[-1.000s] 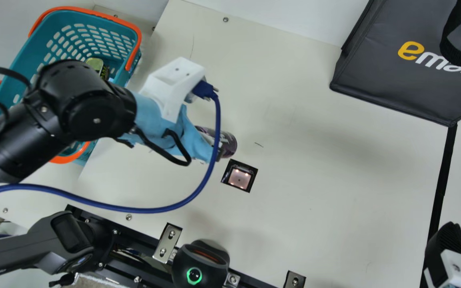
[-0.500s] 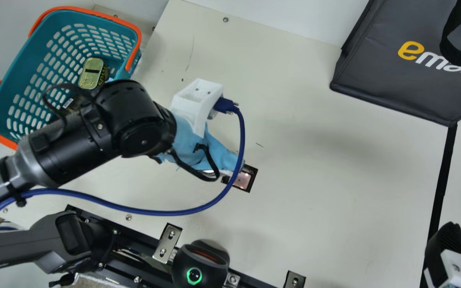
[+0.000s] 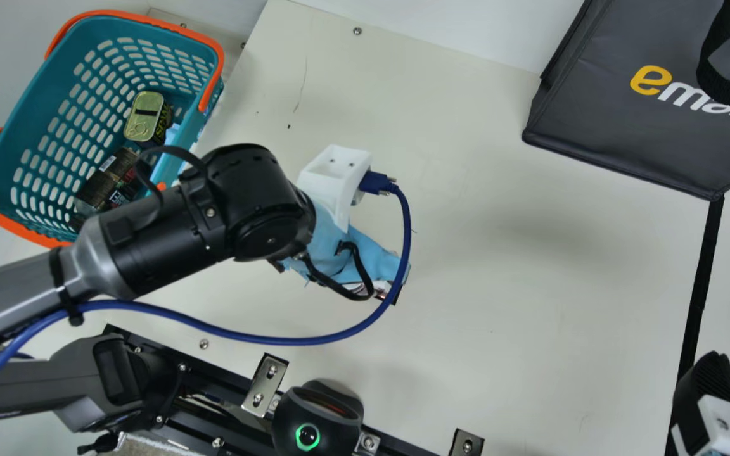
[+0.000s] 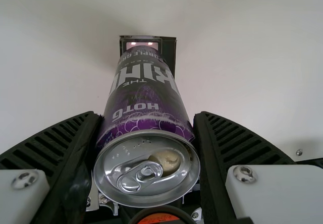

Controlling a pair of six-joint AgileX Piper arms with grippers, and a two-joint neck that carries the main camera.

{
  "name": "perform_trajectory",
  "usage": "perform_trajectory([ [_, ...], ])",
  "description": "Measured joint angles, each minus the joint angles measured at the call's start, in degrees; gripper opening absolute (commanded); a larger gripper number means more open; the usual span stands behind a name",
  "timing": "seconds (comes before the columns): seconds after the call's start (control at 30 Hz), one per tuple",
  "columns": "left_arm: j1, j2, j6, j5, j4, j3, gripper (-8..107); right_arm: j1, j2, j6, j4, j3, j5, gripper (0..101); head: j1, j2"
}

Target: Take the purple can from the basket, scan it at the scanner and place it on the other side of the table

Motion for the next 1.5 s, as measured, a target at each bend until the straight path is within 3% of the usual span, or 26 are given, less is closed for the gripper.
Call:
perform_trajectory([
  [0.97, -0.03, 2.44, 1.85, -0.01, -0.32, -0.35, -8, 0.00, 0.00, 0.00, 0.00, 0.00, 0.00, 95, 0.00, 0.00],
  [1.5, -0.14, 3.08, 2.59, -0.01, -1.37, -0.31, 45, 0.00, 0.00, 0.00, 0.00, 0.00, 0.00, 95, 0.00, 0.00],
])
